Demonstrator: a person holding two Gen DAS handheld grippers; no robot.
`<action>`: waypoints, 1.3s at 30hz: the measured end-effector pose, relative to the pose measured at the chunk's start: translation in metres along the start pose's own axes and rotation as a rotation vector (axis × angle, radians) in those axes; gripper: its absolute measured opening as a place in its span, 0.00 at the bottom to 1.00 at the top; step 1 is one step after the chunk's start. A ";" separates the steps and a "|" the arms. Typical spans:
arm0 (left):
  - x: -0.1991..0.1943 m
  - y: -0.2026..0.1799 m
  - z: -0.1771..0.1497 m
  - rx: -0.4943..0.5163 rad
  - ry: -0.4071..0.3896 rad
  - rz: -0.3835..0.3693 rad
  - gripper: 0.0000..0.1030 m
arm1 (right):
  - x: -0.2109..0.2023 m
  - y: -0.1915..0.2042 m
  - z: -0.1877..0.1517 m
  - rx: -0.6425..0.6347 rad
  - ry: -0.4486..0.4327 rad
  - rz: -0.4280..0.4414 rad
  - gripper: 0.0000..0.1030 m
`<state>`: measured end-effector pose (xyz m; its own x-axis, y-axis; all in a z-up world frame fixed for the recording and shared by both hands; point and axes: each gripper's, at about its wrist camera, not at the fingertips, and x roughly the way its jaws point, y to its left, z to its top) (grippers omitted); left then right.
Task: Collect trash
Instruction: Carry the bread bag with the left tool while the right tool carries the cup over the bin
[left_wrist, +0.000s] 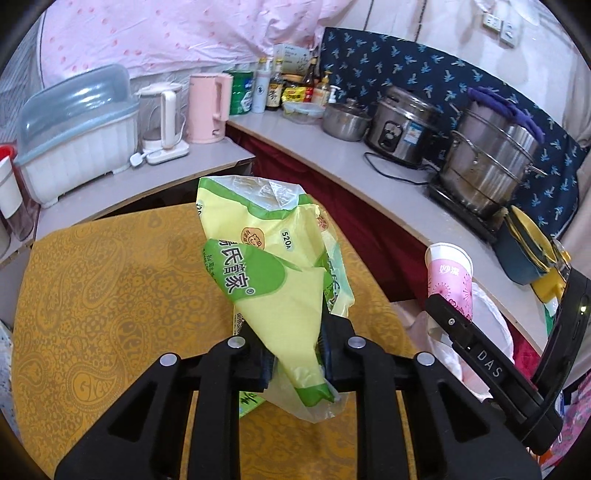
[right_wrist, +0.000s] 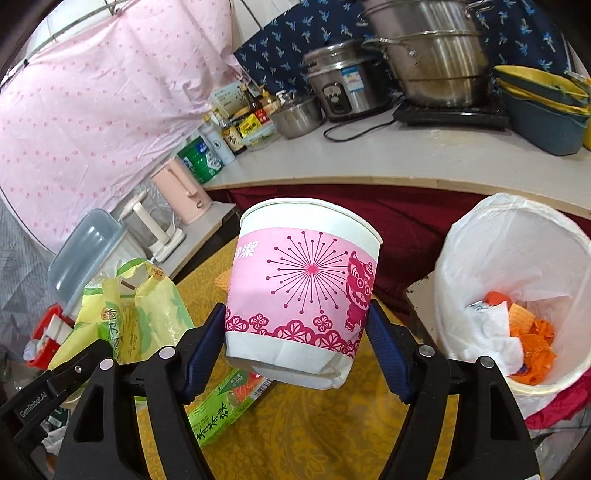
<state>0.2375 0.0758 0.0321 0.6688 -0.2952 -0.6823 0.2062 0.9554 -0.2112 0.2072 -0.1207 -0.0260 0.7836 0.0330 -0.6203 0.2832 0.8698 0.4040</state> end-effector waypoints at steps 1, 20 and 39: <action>-0.004 -0.007 -0.001 0.009 -0.005 -0.007 0.18 | -0.009 -0.005 0.001 0.005 -0.013 -0.001 0.69; -0.031 -0.148 -0.029 0.207 -0.010 -0.135 0.18 | -0.106 -0.116 0.014 0.119 -0.138 -0.084 0.69; 0.021 -0.259 -0.069 0.356 0.115 -0.226 0.19 | -0.144 -0.230 0.007 0.260 -0.185 -0.190 0.69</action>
<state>0.1491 -0.1776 0.0238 0.4989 -0.4759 -0.7243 0.5853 0.8014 -0.1235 0.0336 -0.3289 -0.0249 0.7836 -0.2270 -0.5783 0.5455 0.6969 0.4656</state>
